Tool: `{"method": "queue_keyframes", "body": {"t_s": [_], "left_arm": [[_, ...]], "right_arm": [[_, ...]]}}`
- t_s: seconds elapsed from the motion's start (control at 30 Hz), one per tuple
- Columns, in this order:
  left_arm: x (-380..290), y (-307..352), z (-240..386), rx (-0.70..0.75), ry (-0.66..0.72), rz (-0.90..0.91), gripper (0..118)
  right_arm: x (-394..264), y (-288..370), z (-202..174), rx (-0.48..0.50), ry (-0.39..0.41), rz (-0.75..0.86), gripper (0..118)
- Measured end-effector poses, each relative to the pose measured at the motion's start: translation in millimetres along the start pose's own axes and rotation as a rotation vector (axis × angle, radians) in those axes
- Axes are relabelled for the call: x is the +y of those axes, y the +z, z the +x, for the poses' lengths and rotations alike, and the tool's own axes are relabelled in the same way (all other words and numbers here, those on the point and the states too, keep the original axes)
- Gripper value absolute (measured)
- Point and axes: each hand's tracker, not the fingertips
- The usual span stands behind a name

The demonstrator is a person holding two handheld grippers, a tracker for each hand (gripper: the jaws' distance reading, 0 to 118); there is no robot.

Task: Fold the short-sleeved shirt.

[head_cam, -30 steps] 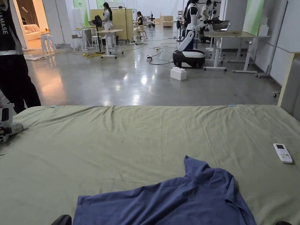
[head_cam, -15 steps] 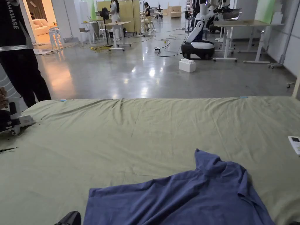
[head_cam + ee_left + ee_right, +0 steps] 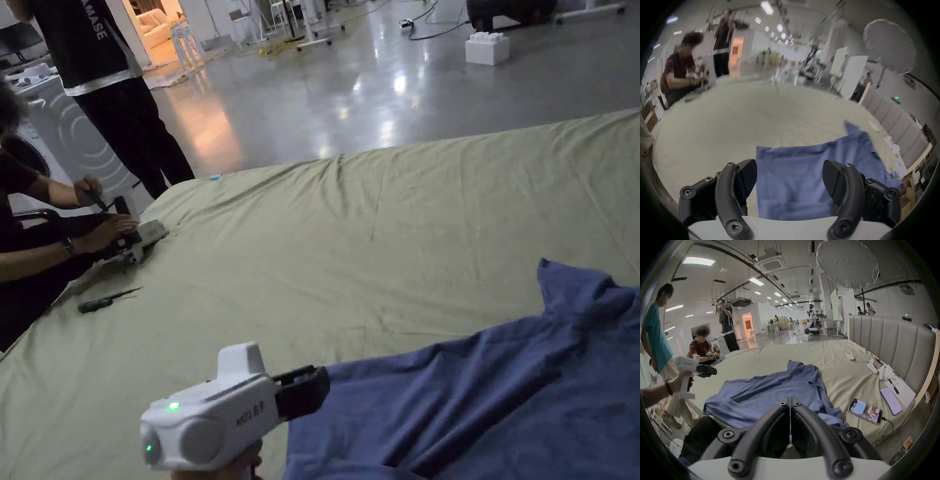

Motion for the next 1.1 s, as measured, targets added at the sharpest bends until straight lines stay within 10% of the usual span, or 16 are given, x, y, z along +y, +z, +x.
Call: {"method": "queue_keyframes", "body": {"t_s": [0.27, 0.47, 0.63, 0.7, 0.77, 0.8, 1.1], "left_arm": [[14, -118, -25, 0.107, 0.169, -0.174, 80], [10, -123, 7, 0.193, -0.071, -0.181, 12], [10, -143, 13, 0.222, -0.105, -0.257, 9], [11, -145, 13, 0.217, -0.110, -0.265, 8], [16, -141, 13, 0.217, -0.126, -0.276, 8], [16, -141, 13, 0.212, -0.130, -0.283, 8], [22, -133, 11, 0.158, -0.119, -0.326, 8]], "right_arm": [[-5, -14, 24, -0.104, -0.051, -0.082, 1], [0, -31, 35, -0.103, -0.073, -0.109, 1], [45, -95, 51, -0.064, 0.055, -0.141, 1], [73, -140, 65, -0.034, 0.065, -0.158, 19], [100, -194, 79, 0.015, 0.027, -0.250, 84], [110, -225, 87, 0.040, 0.009, -0.268, 90], [125, -441, 124, -0.105, 0.070, -0.558, 81]]}}
